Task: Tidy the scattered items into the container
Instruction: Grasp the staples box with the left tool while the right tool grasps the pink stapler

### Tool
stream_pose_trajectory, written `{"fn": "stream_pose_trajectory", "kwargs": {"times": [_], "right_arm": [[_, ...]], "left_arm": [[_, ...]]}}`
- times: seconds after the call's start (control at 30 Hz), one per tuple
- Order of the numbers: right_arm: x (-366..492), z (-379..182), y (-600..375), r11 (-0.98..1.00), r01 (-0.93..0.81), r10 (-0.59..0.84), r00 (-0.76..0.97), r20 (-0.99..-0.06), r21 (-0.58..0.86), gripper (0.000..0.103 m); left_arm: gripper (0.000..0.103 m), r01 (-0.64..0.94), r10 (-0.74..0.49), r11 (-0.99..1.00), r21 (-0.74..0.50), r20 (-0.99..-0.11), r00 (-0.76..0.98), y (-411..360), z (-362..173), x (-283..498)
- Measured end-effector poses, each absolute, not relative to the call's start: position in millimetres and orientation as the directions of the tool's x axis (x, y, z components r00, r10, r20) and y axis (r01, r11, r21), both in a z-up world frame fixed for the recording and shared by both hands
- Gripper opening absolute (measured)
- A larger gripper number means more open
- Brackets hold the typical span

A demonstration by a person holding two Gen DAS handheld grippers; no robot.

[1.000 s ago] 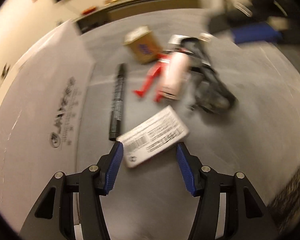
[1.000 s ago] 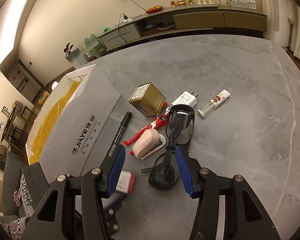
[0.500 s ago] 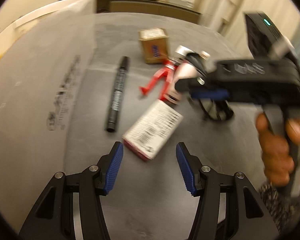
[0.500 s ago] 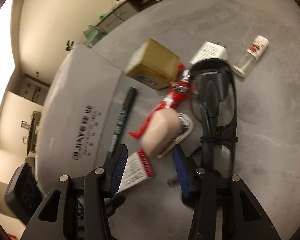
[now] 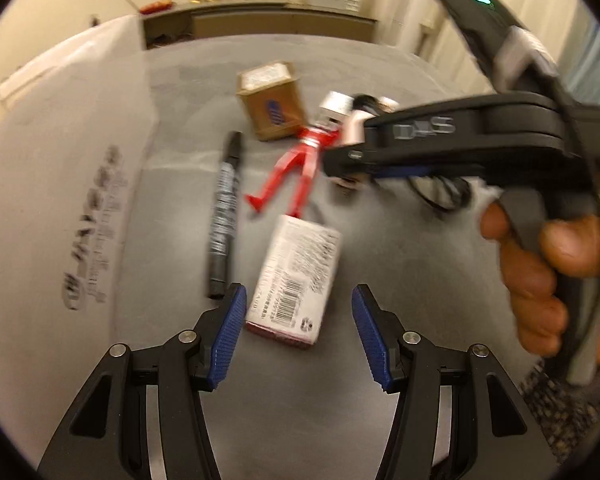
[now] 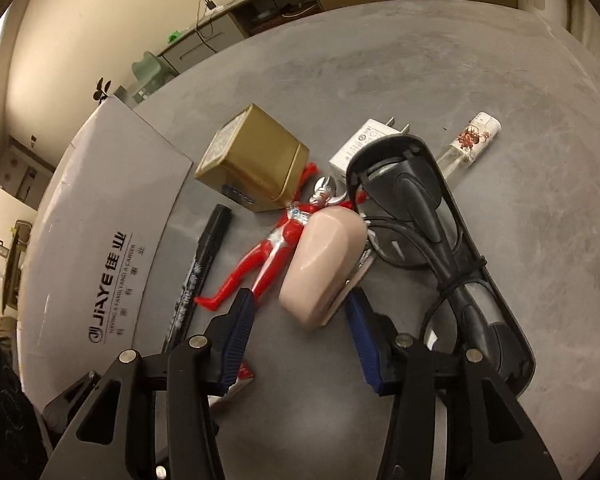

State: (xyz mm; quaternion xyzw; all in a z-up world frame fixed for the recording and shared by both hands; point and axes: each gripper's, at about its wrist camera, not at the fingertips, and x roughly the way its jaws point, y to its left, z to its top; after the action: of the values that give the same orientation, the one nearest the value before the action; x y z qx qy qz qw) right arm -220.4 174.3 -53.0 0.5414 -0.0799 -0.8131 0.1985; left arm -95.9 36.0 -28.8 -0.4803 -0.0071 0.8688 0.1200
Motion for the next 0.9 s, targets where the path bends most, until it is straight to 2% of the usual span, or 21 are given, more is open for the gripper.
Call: {"fn": "stream_pose_trajectory", "kwargs": {"times": [0.03, 0.07, 0.1, 0.33, 0.43, 0.53, 0.63, 0.7, 0.83, 0.9], "right_arm": [[-220, -52, 176, -0.912, 0.237, -0.401, -0.337, -0.852, 0.336, 0.043], [-220, -52, 178, -0.913, 0.235, -0.397, -0.337, -0.853, 0.332, 0.035], [-219, -51, 180, -0.915, 0.231, -0.394, -0.339, -0.854, 0.330, 0.034], [-227, -52, 193, -0.903, 0.184, -0.430, -0.341, -0.836, 0.389, 0.039], [-233, -53, 187, -0.911, 0.207, -0.410, -0.370, -0.834, 0.357, 0.040], [-235, -52, 182, -0.917, 0.238, -0.392, -0.383, -0.837, 0.320, 0.033], [-227, -46, 187, -0.913, 0.243, -0.399, -0.364, -0.841, 0.328, 0.025], [-222, -45, 191, -0.910, 0.251, -0.404, -0.356, -0.842, 0.330, 0.025], [-221, -47, 195, -0.912, 0.265, -0.395, -0.361, -0.845, 0.314, 0.032], [-221, -48, 192, -0.913, 0.276, -0.390, -0.371, -0.842, 0.301, 0.031]], "left_arm": [[0.058, -0.205, 0.215, -0.971, -0.124, -0.829, -0.516, 37, -27, -95], [0.058, -0.209, 0.216, -0.970, -0.121, -0.825, -0.523, 37, -25, -93], [0.058, -0.212, 0.216, -0.970, -0.118, -0.821, -0.529, 38, -23, -92], [0.058, -0.150, 0.187, -0.980, -0.127, -0.843, -0.504, 39, -33, -106], [0.058, -0.144, 0.154, -0.985, -0.094, -0.856, -0.493, 48, -40, -111], [0.058, -0.116, 0.082, -0.993, -0.027, -0.864, -0.496, 49, -43, -112], [0.058, -0.095, 0.131, -0.991, -0.097, -0.861, -0.491, 36, -42, -111], [0.058, -0.085, 0.149, -0.989, -0.124, -0.854, -0.498, 32, -42, -110], [0.058, -0.103, 0.128, -0.991, -0.087, -0.845, -0.519, 40, -44, -111], [0.058, -0.111, 0.123, -0.991, -0.075, -0.841, -0.527, 45, -45, -112]]}}
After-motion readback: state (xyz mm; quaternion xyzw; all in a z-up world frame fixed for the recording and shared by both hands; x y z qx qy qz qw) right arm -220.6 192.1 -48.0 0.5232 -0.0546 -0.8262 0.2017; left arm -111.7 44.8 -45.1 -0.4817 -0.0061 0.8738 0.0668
